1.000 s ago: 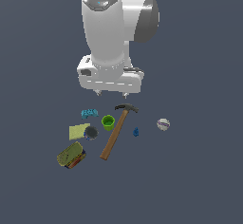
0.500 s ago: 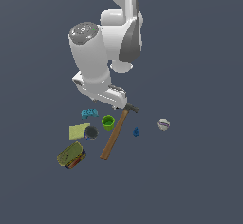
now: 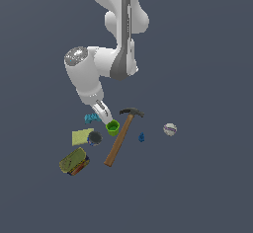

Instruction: Pick up a designated object from a clutter of objects.

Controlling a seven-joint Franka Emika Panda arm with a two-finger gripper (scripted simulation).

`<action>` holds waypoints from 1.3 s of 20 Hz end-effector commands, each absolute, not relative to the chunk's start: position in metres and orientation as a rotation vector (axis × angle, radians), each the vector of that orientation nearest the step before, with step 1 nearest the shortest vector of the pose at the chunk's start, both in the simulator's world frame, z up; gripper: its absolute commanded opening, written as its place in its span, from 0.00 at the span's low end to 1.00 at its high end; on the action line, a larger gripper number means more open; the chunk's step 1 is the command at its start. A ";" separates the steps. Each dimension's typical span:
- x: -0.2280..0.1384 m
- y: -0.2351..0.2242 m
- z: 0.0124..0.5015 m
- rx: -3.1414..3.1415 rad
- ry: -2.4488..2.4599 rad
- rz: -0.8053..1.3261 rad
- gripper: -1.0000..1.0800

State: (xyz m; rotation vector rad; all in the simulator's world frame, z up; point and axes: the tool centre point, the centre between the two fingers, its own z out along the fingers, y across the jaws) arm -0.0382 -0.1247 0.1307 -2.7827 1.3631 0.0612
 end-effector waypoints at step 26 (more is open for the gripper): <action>-0.083 -0.183 0.060 -2.450 1.966 0.002 0.96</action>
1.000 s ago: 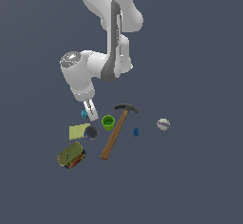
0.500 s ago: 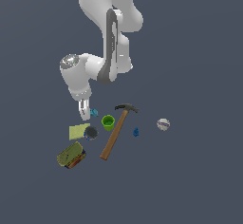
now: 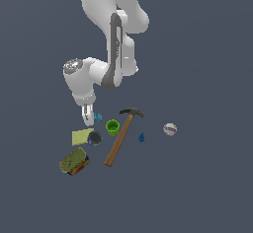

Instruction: Pick up a designated object from a clutter of objects.

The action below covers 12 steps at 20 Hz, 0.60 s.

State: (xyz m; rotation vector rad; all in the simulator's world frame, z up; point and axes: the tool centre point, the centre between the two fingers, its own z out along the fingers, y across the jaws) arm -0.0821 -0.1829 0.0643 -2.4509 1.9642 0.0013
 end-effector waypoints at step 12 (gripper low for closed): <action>-0.083 -0.184 0.022 -2.445 1.972 0.001 0.96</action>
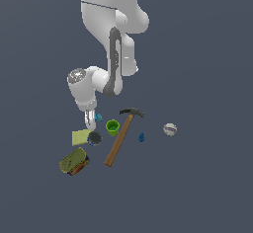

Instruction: Pick up a designated object from a clutter of objects.

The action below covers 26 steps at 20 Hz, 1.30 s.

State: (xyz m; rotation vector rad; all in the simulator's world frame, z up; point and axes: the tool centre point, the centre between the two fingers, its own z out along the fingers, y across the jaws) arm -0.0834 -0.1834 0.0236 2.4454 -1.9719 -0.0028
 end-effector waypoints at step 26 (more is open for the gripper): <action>-0.064 -0.159 0.058 2.445 -1.972 -0.001 0.00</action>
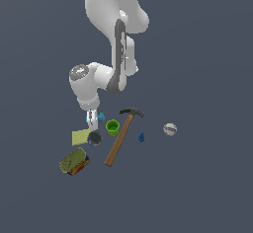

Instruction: Pick up a designated object from a clutter of objects.

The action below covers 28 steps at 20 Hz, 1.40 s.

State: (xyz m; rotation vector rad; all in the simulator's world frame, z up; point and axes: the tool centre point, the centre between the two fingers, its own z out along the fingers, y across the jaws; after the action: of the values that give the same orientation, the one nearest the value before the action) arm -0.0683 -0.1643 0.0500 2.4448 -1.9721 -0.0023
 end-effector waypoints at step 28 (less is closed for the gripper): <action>0.059 -0.005 0.291 2.441 -1.972 0.003 0.00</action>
State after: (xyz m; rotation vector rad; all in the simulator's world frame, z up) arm 0.0529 -0.0123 0.2794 2.4411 -1.9711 0.0034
